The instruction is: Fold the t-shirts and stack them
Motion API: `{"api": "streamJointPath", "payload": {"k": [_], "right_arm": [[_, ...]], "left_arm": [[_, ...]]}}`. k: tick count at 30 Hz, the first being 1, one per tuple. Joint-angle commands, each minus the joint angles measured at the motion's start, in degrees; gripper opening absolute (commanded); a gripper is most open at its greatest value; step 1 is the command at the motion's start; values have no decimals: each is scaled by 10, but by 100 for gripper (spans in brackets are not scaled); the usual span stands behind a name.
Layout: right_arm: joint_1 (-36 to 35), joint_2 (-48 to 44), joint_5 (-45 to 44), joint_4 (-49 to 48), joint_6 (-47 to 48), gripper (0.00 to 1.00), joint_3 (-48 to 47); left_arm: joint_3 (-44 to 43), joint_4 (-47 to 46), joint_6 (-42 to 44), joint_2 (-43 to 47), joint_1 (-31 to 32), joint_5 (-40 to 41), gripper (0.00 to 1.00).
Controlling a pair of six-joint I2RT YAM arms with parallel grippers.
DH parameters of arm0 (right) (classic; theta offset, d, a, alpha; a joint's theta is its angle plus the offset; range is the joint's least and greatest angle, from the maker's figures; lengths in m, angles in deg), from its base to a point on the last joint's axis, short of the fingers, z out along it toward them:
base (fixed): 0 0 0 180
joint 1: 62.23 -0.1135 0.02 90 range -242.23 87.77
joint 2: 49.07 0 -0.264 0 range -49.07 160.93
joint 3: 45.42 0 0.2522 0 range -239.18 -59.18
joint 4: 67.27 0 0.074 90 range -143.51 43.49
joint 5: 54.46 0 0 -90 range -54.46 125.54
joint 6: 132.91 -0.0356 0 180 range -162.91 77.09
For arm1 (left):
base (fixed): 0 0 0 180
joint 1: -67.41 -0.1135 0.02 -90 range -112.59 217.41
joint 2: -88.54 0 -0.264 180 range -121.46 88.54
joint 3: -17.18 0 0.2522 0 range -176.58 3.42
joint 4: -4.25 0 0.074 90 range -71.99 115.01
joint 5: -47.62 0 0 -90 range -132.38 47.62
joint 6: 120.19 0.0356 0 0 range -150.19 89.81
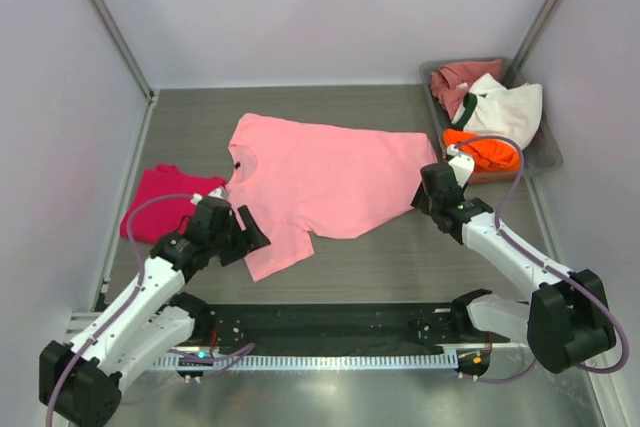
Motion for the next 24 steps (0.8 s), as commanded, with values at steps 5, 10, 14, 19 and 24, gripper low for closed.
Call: {"api": "streamJointPath", "payload": {"k": [5,10,14,19,24], "right_arm": [[1,-8,-29,-25,-29,53,-1],[2,-16,-45,-25,-32,54,6],[3,-20,-55,-25,-35,53,10],[2,-22,-56,-26,-37,53,10],[3,-22,-60,-25,-38,52,14]], "left_arm": [[47,-21,-73,-8,44,53,70],[63,-20,-94,-12,52,75,70],[75,-32,-101,-38,60,66,69],[90,-50,-114,-57,71,58,58],[102,-68,-126,-70,87,59,43]]}}
